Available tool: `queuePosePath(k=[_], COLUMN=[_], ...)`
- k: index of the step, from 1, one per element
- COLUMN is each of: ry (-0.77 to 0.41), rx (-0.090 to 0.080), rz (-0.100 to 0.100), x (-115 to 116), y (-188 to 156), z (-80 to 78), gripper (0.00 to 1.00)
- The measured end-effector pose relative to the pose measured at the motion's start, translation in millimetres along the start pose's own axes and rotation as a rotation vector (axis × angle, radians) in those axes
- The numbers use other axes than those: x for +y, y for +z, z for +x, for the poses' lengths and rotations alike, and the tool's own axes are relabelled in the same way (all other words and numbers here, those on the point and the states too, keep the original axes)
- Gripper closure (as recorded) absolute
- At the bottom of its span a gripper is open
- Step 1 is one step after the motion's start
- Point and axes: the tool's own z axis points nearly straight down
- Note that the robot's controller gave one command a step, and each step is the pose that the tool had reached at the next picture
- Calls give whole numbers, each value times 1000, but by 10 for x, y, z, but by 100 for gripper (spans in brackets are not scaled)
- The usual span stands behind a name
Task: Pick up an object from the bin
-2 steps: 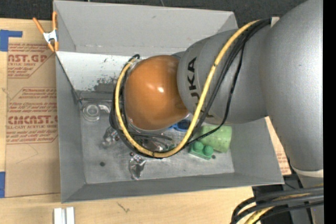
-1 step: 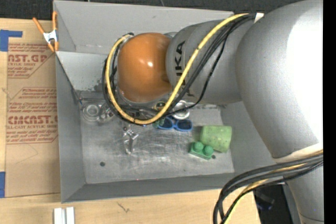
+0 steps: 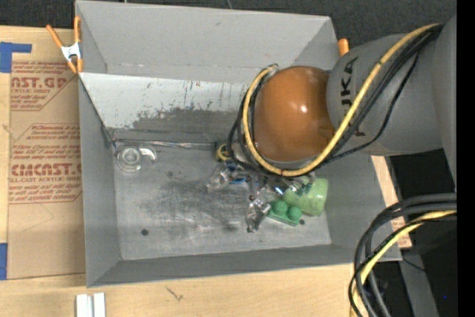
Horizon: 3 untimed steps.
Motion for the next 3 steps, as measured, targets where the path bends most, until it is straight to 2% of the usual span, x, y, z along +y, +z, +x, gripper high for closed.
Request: queuePosePath(k=[1, 2, 3], ry=[-351, -493, -413], rx=[-8, -3, -7], rz=[0, 2, -6], x=[-233, -934, -50], y=[494, 158, 200], z=[-446, 292, -127], gripper=[0, 0, 0])
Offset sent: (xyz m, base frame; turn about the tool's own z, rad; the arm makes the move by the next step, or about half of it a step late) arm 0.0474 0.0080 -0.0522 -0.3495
